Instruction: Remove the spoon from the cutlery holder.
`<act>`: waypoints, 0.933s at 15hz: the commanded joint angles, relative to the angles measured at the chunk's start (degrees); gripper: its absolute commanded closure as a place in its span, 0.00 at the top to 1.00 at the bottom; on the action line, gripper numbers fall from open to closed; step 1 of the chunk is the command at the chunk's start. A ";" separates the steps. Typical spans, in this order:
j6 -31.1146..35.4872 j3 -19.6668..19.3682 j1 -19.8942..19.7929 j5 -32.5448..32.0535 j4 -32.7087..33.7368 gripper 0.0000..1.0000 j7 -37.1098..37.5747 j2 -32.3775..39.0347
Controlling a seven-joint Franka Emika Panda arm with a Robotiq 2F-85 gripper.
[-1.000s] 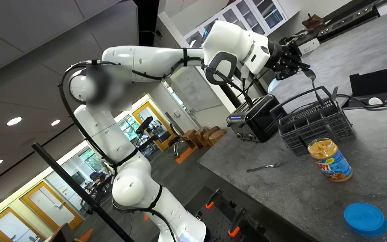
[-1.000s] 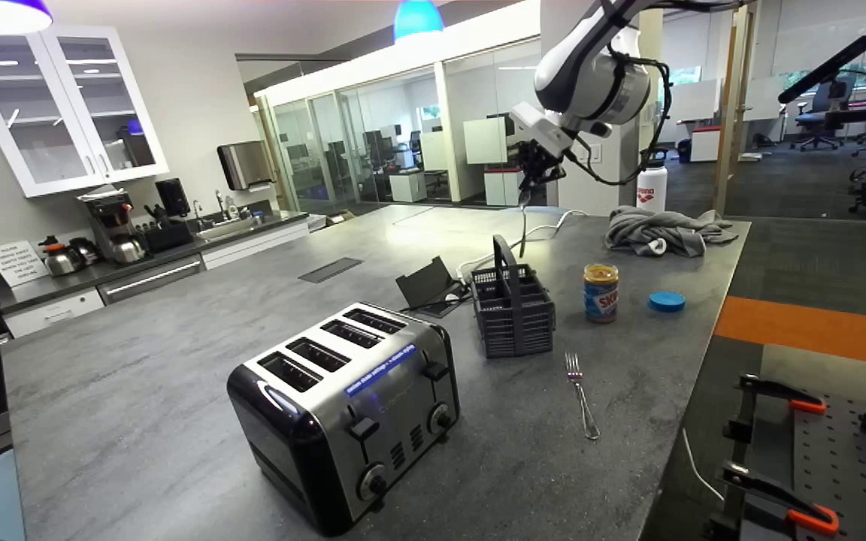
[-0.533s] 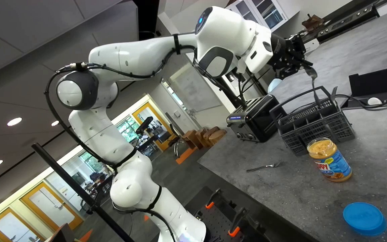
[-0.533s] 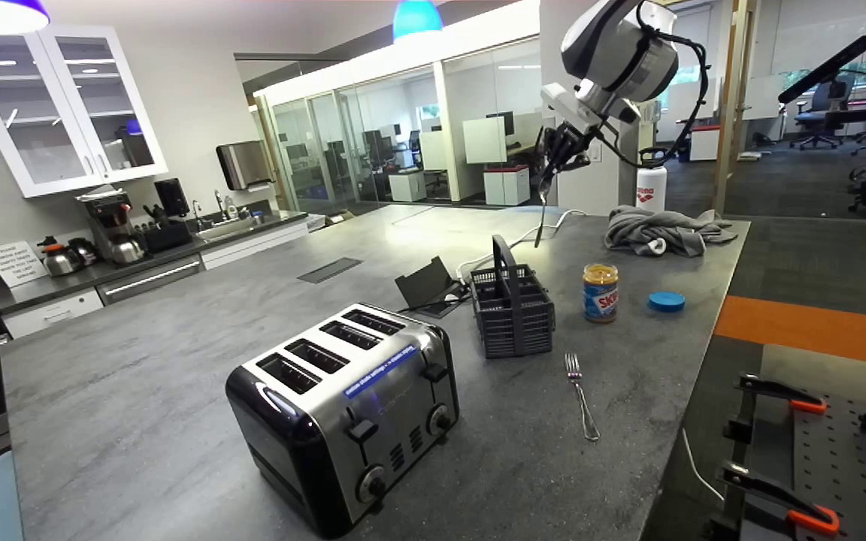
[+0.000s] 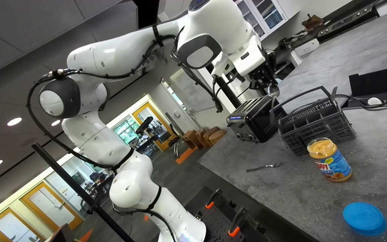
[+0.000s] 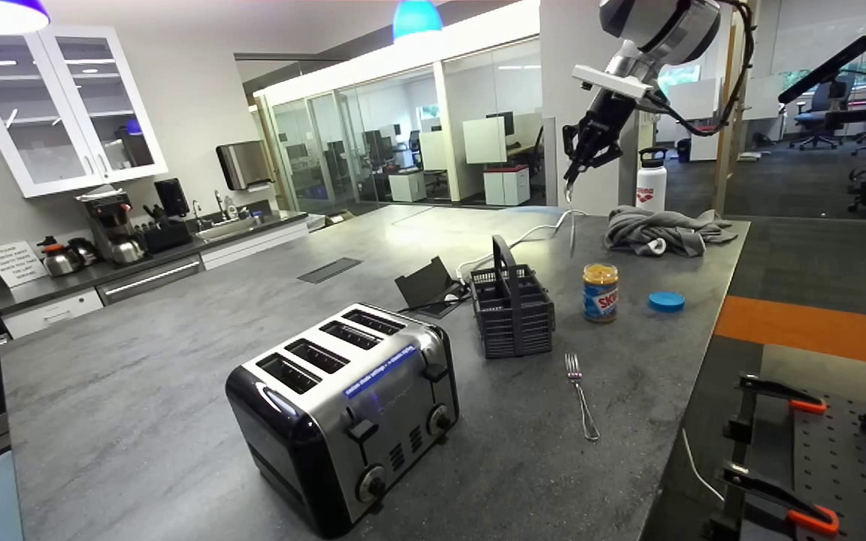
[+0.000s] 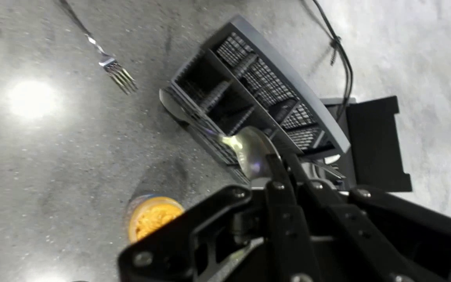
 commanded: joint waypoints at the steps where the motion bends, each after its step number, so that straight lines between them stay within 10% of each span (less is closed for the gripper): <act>1: -10.32 -0.19 -0.30 -9.12 -0.34 0.01 0.55 -2.33; 14: -5.58 7.80 5.05 -49.50 -7.46 0.01 -0.02 -0.67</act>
